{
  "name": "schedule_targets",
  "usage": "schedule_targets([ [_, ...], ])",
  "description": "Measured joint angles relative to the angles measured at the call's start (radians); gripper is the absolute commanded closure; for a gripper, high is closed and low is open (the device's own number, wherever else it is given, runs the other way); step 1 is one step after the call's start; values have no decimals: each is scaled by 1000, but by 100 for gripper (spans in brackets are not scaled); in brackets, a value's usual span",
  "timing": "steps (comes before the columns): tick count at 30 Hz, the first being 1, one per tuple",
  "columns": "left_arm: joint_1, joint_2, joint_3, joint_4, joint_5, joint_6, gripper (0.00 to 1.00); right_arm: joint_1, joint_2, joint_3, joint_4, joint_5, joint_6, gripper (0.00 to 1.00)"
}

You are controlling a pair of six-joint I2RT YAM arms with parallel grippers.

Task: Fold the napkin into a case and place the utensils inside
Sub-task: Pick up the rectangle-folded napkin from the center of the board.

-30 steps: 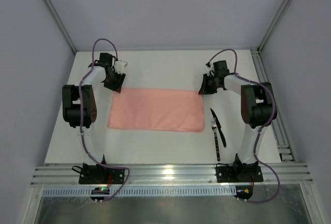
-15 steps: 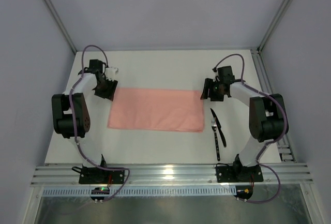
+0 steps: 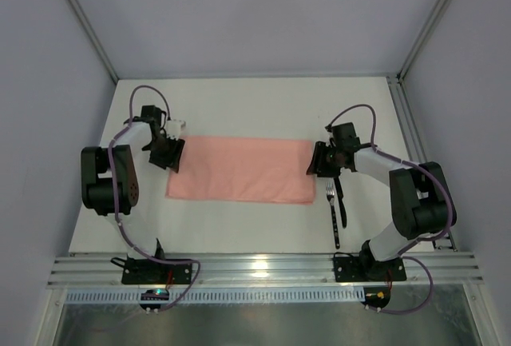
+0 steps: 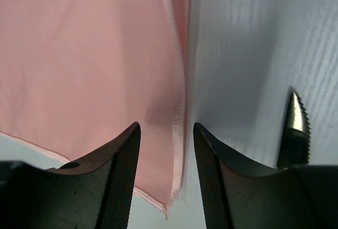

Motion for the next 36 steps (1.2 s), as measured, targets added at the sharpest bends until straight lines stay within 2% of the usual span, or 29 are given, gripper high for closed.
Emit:
schedule_targets([
  [7,0,0,-14,1,0,-6,48,44,14,-26,78,-51,64,53],
  [10,2,0,-15,1,0,-6,48,45,1,-58,123,-53,97,58],
  [20,19,-1,-19,8,7,-3,48,45,9,-106,222,-58,175,84],
  [21,20,-1,-19,8,8,-3,48,45,13,-106,229,-61,182,87],
  [22,21,-2,-19,8,10,-3,48,45,18,-106,236,-62,187,95],
  [23,23,-2,-20,8,12,-3,48,47,22,-107,243,-62,190,96],
  [30,68,-6,-20,-3,48,12,48,53,15,-118,265,-53,208,96],
  [36,100,-57,-20,-47,68,23,48,60,-72,-114,90,43,166,96],
])
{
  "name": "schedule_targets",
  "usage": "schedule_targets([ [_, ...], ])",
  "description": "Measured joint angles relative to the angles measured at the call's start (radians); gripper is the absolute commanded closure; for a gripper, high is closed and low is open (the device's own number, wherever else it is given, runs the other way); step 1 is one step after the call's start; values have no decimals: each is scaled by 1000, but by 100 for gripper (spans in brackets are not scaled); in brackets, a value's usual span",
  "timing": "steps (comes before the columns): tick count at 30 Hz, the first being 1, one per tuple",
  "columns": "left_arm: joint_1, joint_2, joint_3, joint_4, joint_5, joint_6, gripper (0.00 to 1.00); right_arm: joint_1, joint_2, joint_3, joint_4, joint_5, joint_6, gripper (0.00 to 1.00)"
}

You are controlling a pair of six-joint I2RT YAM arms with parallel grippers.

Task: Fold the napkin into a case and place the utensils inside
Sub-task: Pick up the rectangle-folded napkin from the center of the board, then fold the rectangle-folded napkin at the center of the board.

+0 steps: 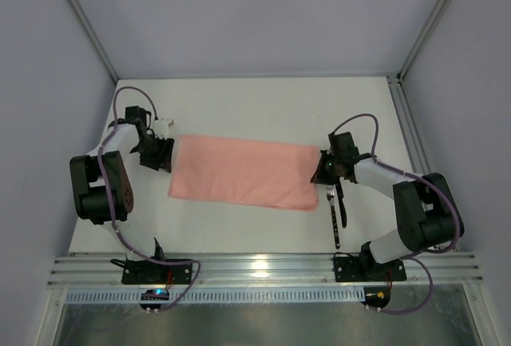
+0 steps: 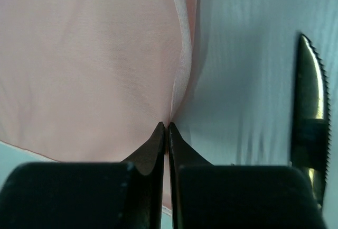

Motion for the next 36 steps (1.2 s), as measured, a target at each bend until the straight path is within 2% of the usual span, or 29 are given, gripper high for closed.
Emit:
schedule_targets([
  [9,-17,13,-1,-10,50,-10,48,-20,-119,37,-200,114,-62,96],
  [18,-137,29,-38,-4,76,-39,48,-6,-133,150,-330,224,-99,96],
  [27,-157,37,-38,10,89,-56,59,231,-18,360,-380,310,-86,96],
  [36,-158,48,-38,19,129,-58,66,478,286,645,-338,312,-21,96],
])
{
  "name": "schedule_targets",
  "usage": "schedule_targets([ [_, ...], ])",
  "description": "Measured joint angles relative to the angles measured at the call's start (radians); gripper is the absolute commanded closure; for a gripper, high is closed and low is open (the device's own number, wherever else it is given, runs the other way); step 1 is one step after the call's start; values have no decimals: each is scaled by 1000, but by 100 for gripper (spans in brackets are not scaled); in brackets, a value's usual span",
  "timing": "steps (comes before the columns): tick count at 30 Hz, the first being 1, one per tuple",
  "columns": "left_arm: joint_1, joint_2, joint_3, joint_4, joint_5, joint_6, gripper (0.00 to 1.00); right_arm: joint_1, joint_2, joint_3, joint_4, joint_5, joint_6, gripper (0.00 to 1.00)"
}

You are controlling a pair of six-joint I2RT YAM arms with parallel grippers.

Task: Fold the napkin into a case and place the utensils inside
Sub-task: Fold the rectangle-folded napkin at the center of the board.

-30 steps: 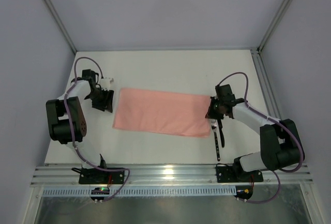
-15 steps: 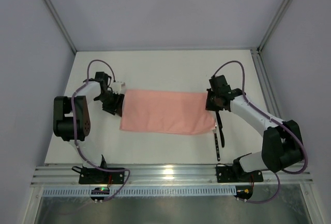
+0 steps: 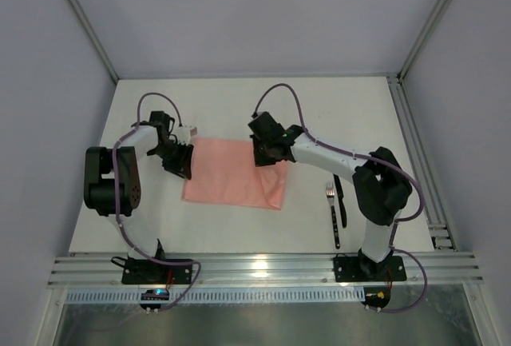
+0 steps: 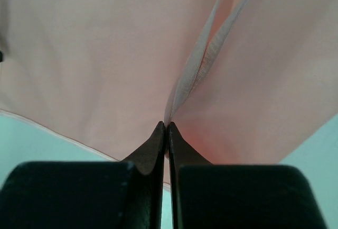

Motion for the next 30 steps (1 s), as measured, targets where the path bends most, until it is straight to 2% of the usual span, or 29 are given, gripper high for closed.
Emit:
schedule_targets([
  [6,0,12,0,6,44,-4,76,124,170,190,62,-46,62,96],
  [11,0,18,-7,16,69,-6,83,169,282,313,130,-107,121,96],
  [21,0,18,-20,28,103,-6,90,171,360,321,229,-154,249,96],
  [30,0,18,-26,29,120,-5,91,173,401,321,309,-169,348,96],
])
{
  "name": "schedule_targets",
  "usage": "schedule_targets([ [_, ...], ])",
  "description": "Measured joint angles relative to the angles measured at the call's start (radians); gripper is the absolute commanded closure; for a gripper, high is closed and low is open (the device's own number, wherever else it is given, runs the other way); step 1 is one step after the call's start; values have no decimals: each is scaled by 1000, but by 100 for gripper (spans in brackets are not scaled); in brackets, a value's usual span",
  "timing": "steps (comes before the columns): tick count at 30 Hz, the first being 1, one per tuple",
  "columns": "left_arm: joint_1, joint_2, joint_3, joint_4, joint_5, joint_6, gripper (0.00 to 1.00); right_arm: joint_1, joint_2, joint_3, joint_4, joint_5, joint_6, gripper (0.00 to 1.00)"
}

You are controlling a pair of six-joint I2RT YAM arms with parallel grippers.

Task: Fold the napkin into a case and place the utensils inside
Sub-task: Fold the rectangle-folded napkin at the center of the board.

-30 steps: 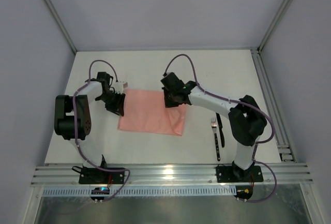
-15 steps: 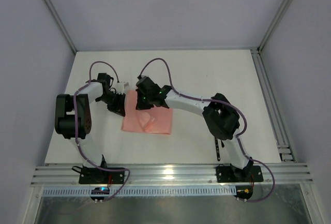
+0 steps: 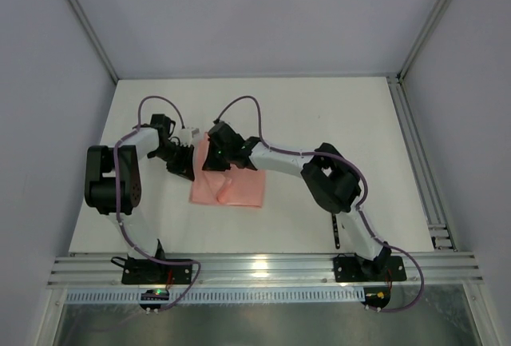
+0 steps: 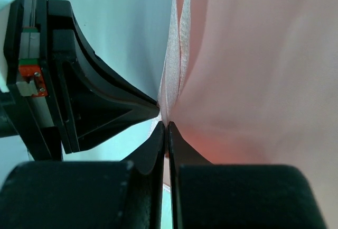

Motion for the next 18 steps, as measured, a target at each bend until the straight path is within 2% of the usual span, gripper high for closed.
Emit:
schedule_targets([
  [16,0,0,-1,0,2,0,92,0,65,4,58,-36,91,96],
  [18,0,0,0,0,2,0,91,1,65,6,59,-41,94,87],
])
